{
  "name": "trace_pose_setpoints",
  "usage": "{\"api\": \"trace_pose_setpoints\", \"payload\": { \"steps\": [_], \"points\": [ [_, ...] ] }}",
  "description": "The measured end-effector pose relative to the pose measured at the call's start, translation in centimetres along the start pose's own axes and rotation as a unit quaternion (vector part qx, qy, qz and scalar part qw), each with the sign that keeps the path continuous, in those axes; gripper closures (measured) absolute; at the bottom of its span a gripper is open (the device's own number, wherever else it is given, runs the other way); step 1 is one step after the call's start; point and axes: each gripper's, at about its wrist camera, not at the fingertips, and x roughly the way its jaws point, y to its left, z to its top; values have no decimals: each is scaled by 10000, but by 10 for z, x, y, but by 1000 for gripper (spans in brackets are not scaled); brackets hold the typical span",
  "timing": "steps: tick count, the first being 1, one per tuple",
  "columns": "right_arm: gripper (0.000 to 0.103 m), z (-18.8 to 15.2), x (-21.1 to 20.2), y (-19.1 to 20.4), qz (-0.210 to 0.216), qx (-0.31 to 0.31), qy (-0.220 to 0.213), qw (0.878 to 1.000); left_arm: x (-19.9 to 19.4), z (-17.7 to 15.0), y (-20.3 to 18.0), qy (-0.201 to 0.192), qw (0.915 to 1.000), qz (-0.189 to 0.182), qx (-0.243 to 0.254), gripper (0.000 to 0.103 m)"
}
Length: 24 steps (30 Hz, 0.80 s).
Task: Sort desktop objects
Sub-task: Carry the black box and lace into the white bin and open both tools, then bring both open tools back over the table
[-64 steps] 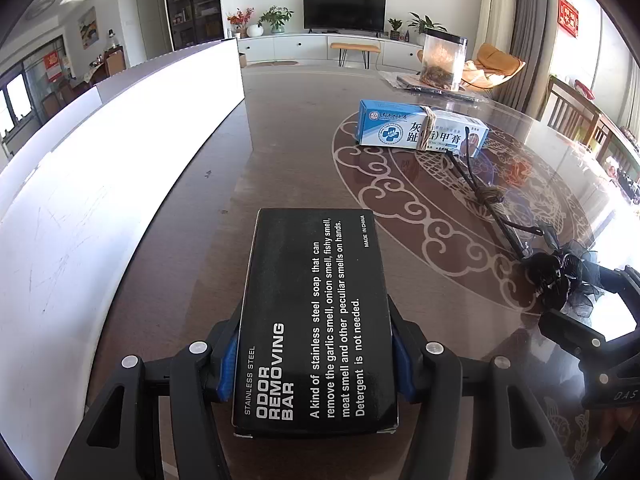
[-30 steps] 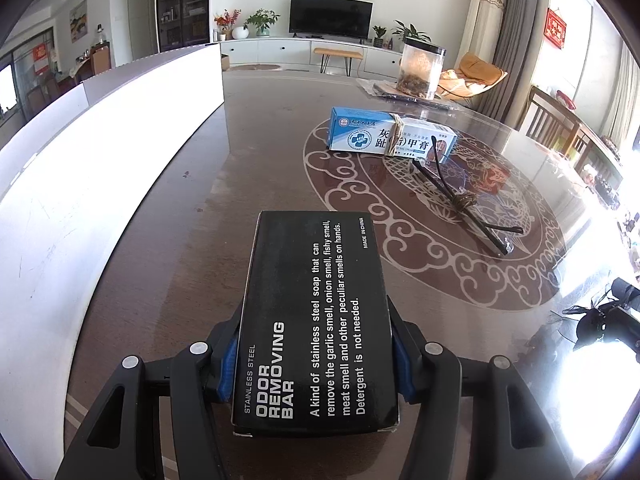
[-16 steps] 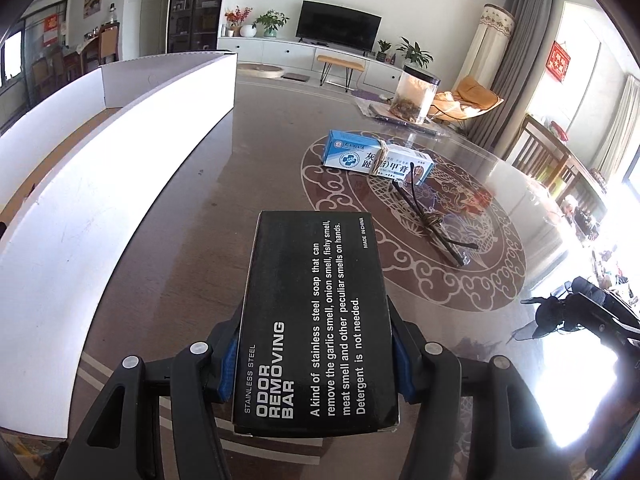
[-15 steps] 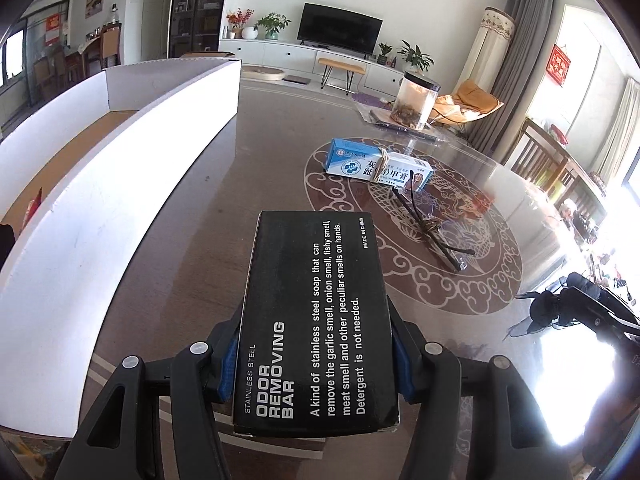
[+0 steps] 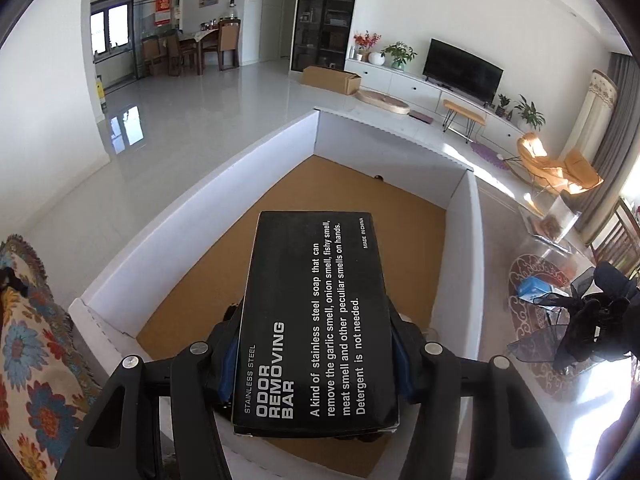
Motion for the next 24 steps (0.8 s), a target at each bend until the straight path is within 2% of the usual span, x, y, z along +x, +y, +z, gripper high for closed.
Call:
{"api": "trace_pose_setpoints", "payload": {
  "steps": [3, 5, 6, 8, 9, 11, 14, 16, 19, 21, 22, 23, 24],
  "points": [
    [20, -4, 60, 31, 457, 30, 400, 9981, 26, -9, 41, 401, 9981, 318, -350, 44],
    [19, -13, 97, 45, 663, 36, 748, 9950, 39, -16, 57, 617, 9962, 255, -566, 37],
    [18, -18, 113, 49, 685, 31, 989, 9927, 42, -19, 62, 686, 9952, 289, -634, 37],
    [18, -28, 131, 49, 576, 131, 1303, 9897, 35, -23, 58, 512, 9972, 239, -497, 32],
    [18, -33, 130, 45, 591, 237, 1299, 9895, 31, -26, 55, 448, 9975, 311, -441, 32],
    [13, -41, 113, 34, 652, 414, 1106, 9909, 21, -32, 47, 277, 9984, 356, -334, 32],
    [3, -56, 67, 2, 408, 466, 680, 9958, -3, -37, 22, -131, 9996, 209, -109, 32],
    [0, -79, 30, -24, 51, 474, 393, 9981, -22, -42, -7, -393, 9991, 54, 178, 32],
    [0, -123, -24, -72, -652, 585, 217, 9959, -51, -52, -64, -697, 9943, -358, 718, 31],
    [0, -156, -56, -108, -1256, 678, 234, 9895, -65, -59, -108, -819, 9873, -733, 1150, 23],
    [0, -172, -73, -126, -1538, 740, 279, 9849, -70, -65, -129, -857, 9830, -914, 1341, 8],
    [0, -187, -88, -142, -1825, 813, 355, 9792, -71, -72, -150, -876, 9788, -1105, 1487, 0],
    [0, -201, -101, -158, -2109, 892, 455, 9724, -68, -78, -171, -851, 9742, -1337, 1606, 0]
  ]
}}
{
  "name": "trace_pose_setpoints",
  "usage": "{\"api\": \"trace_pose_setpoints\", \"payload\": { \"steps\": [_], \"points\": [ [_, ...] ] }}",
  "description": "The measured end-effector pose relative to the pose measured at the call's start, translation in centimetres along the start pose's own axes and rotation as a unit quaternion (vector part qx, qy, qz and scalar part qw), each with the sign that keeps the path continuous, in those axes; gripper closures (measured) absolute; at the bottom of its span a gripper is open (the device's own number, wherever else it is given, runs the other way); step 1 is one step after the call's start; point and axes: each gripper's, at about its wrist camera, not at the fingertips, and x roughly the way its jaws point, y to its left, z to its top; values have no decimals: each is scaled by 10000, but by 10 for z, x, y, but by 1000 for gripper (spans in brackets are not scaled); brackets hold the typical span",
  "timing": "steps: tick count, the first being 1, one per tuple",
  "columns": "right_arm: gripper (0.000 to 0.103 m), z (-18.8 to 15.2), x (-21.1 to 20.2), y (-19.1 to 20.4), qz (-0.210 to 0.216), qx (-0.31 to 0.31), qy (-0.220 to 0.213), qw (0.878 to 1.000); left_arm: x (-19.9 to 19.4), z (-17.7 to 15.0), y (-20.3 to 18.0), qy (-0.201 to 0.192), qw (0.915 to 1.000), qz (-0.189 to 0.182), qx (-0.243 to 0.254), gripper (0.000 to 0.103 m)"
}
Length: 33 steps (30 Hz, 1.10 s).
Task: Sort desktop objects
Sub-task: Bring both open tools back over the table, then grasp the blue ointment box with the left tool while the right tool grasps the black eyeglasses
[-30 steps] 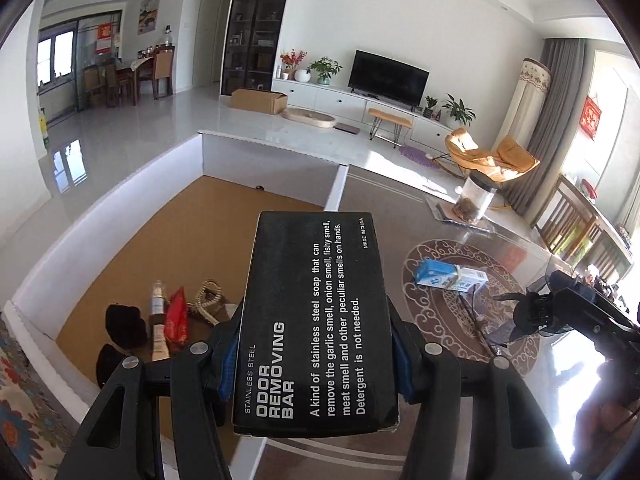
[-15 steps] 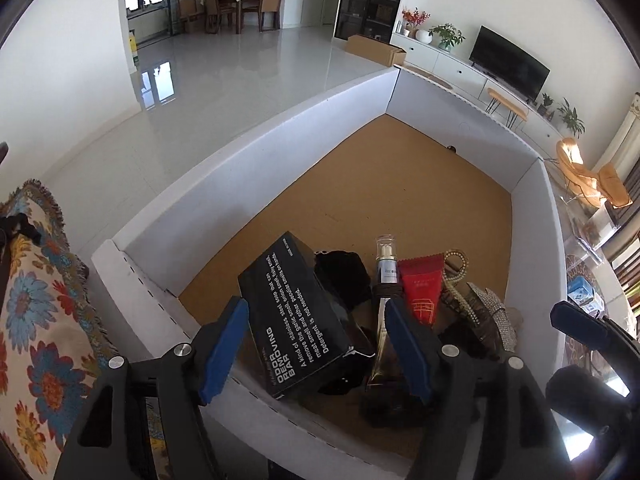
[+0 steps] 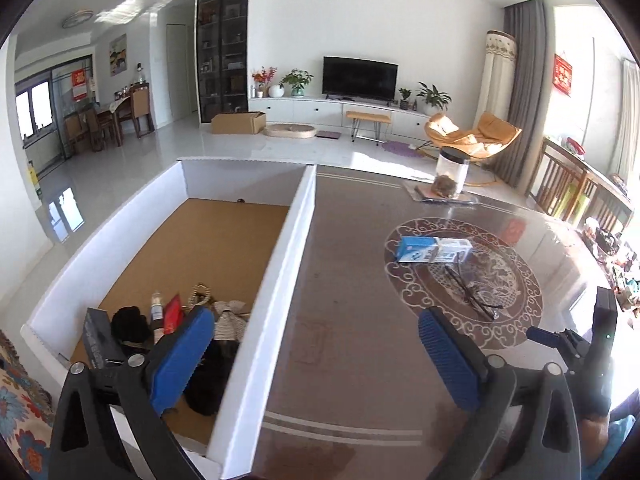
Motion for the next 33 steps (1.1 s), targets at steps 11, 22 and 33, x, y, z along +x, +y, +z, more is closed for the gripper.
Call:
{"api": "trace_pose_setpoints", "payload": {
  "steps": [11, 22, 33],
  "points": [
    [0, -41, 4, -92, -996, 540, 675, 9913, 157, -50, -99, 1393, 9887, -9, 552, 0],
    [0, -42, 8, -78, -1248, 302, 726, 9891, 183, -63, -104, 1436, 9880, -94, 565, 0],
    [0, -42, 7, -77, -1259, 299, 721, 9890, 181, -64, -104, 1419, 9882, -100, 566, 0]
  ]
}}
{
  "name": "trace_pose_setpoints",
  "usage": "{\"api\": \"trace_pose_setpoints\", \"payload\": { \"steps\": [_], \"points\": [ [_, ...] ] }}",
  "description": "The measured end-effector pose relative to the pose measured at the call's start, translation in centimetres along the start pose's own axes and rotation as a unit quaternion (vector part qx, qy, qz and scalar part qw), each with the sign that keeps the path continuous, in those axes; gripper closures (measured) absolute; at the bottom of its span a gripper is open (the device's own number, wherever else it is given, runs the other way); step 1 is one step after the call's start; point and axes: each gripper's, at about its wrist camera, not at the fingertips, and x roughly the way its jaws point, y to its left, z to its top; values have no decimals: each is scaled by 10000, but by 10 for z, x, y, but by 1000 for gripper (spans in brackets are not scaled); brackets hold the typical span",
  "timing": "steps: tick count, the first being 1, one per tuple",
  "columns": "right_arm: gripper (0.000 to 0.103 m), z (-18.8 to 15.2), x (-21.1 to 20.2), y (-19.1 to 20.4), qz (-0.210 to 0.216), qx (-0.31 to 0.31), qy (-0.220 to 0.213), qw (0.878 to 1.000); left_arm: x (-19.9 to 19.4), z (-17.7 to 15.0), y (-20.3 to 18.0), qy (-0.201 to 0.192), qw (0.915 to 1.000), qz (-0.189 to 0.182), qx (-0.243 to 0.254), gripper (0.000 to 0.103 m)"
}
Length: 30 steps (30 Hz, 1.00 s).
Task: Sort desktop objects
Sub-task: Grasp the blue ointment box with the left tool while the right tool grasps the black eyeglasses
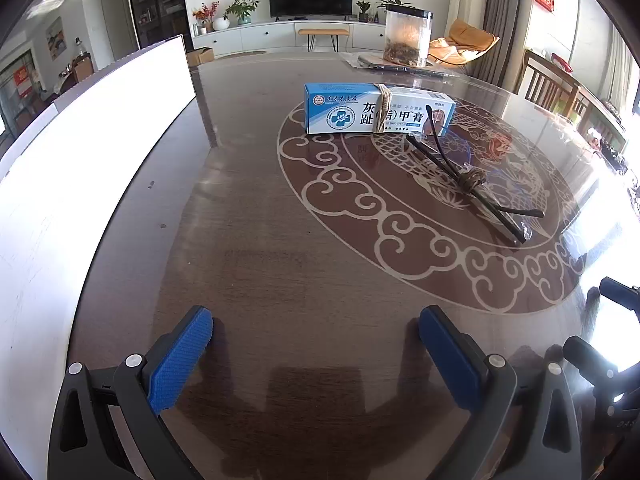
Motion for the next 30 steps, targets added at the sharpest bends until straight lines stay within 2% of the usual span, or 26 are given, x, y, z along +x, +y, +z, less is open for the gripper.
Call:
{"api": "trace_pose_setpoints", "payload": {
  "steps": [22, 24, 27, 30],
  "points": [
    [0, 1, 1, 0, -1, 3, 2, 10000, -1, -1, 1, -5, 10000, -6, -4, 0],
    [0, 1, 1, 0, -15, 6, 6, 10000, 0, 2, 8, -14, 9996, 139, -250, 0],
    [0, 9, 7, 1, 0, 10, 28, 10000, -5, 0, 33, -124, 9952, 262, -930, 0],
    [0, 29, 22, 7, 138, -187, 35, 9997, -6, -1, 34, -138, 9950, 246, -959, 0]
  ]
}}
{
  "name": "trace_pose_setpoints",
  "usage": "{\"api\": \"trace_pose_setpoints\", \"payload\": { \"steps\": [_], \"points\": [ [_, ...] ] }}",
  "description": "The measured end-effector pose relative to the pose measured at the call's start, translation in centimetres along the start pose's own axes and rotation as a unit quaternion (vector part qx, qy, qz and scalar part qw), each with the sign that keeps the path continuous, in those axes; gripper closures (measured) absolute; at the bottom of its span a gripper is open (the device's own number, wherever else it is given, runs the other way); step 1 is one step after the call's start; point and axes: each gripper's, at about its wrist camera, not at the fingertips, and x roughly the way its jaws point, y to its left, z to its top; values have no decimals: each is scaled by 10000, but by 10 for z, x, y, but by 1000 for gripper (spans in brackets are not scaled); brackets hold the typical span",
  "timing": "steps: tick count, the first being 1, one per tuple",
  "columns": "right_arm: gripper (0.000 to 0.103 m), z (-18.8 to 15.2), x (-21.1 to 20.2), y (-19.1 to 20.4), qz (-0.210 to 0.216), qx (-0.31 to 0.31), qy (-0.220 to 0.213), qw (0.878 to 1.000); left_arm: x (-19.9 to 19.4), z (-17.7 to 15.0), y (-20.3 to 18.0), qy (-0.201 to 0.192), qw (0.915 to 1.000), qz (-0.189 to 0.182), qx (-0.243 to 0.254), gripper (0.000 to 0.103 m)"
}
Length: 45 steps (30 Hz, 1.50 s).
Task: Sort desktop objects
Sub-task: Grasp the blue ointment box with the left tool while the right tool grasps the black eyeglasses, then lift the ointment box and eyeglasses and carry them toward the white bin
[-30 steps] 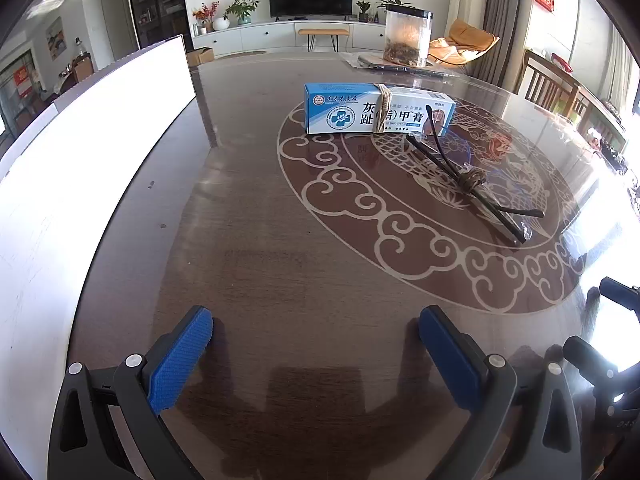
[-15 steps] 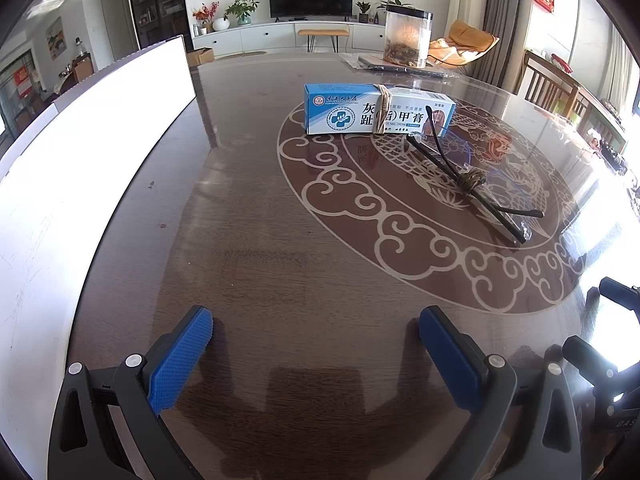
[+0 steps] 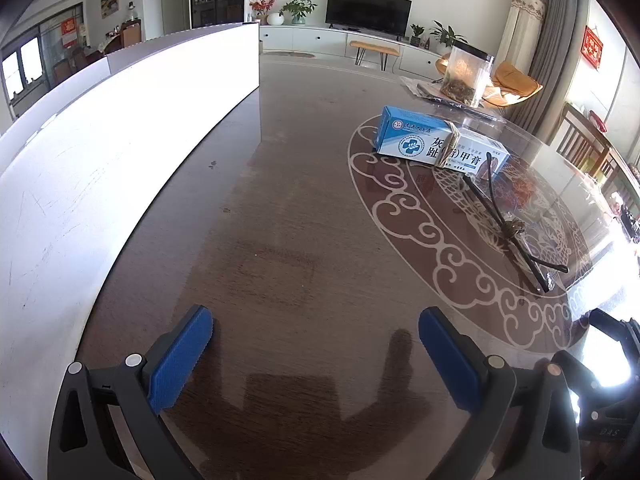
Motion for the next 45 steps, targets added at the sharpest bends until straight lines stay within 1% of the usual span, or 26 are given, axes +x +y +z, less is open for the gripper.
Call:
{"api": "trace_pose_setpoints", "payload": {
  "steps": [3, 7, 10, 12, 13, 14, 15, 18, 20, 21, 23, 26, 27, 29, 31, 32, 35, 37, 38, 39, 40, 41, 42, 43, 44, 45],
  "points": [
    [0, 32, 23, 9, 162, -228, -12, 9996, 3, 0, -8, 80, 9997, 162, 193, 0],
    [0, 78, 57, 17, 291, -396, -3, 9988, 3, 0, -6, 57, 9998, 96, 156, 0],
    [2, 98, 70, 16, 327, -426, 15, 9986, 2, 0, -6, 56, 9998, 85, 159, 0],
    [27, 98, 65, 17, 370, -496, -142, 9980, 3, 1, -6, 65, 9998, 106, 176, 0],
    [56, 95, 60, 18, 413, -562, -231, 9973, 4, 1, -7, 72, 9997, 122, 188, 0],
    [73, 92, 55, 19, 430, -606, -271, 9969, 4, 1, -7, 77, 9997, 140, 198, 0],
    [73, 87, 51, 18, 400, -625, -282, 9968, 5, 1, -8, 87, 9996, 162, 214, 0],
    [73, 66, 37, 9, 533, -598, -312, 9963, 5, 0, -12, 120, 9992, 178, 337, 0],
    [72, 48, 24, -2, 529, -523, -310, 9967, 7, 2, -15, 145, 9985, 54, 530, 0],
    [72, 37, 17, -7, 525, -496, -330, 9968, 10, 6, -18, 163, 9970, -97, 753, 0],
    [72, 22, 7, -15, 554, -435, -334, 9970, 21, 22, -27, 250, 9914, -314, 1247, 0],
    [72, 15, 2, -29, 783, -181, -348, 9962, 41, 61, -37, 326, 9838, -114, 1760, 0],
    [72, 15, 2, -31, 822, -148, -349, 9959, 48, 74, -40, 280, 9822, -167, 1848, 0],
    [72, 15, 2, -28, 752, -201, -347, 9964, 59, 100, -45, 230, 9803, -550, 1883, 0],
    [72, 15, 1, -23, 612, -311, -340, 9971, 72, 120, -56, 345, 9745, -921, 2019, 0],
    [72, 14, 0, -20, 557, -353, -338, 9973, 78, 126, -63, 356, 9706, -959, 2179, 0],
    [72, 14, 0, -19, 524, -377, -337, 9973, 90, 139, -86, 76, 9605, -646, 2705, 0],
    [72, 13, 0, -19, 543, -360, -338, 9973, 100, 142, -99, 39, 9550, -569, 2910, 0],
    [72, 13, -1, -19, 526, -372, -338, 9973, 104, 142, -105, 56, 9522, -630, 2990, 0],
    [72, 13, -1, -18, 490, -400, -336, 9974, 104, 142, -108, 44, 9503, -806, 3006, 0],
    [72, 13, -1, -16, 450, -433, -334, 9975, 104, 142, -110, 97, 9484, -1086, 2976, 9],
    [72, 13, -1, -16, 420, -456, -335, 9975, 103, 142, -110, 150, 9491, -1284, 2873, 36],
    [72, 13, -2, -15, 417, -457, -335, 9975, 102, 141, -109, 245, 9497, -1531, 2720, 49],
    [72, 13, -2, -16, 428, -447, -335, 9975, 98, 141, -108, 198, 9529, -1516, 2619, 71],
    [72, 12, -2, -16, 435, -443, -335, 9975, 95, 137, -109, 186, 9546, -1451, 2594, 81],
    [72, 12, -2, -16, 430, -447, -335, 9975, 90, 131, -110, 116, 9574, -1290, 2579, 81]
  ]
}}
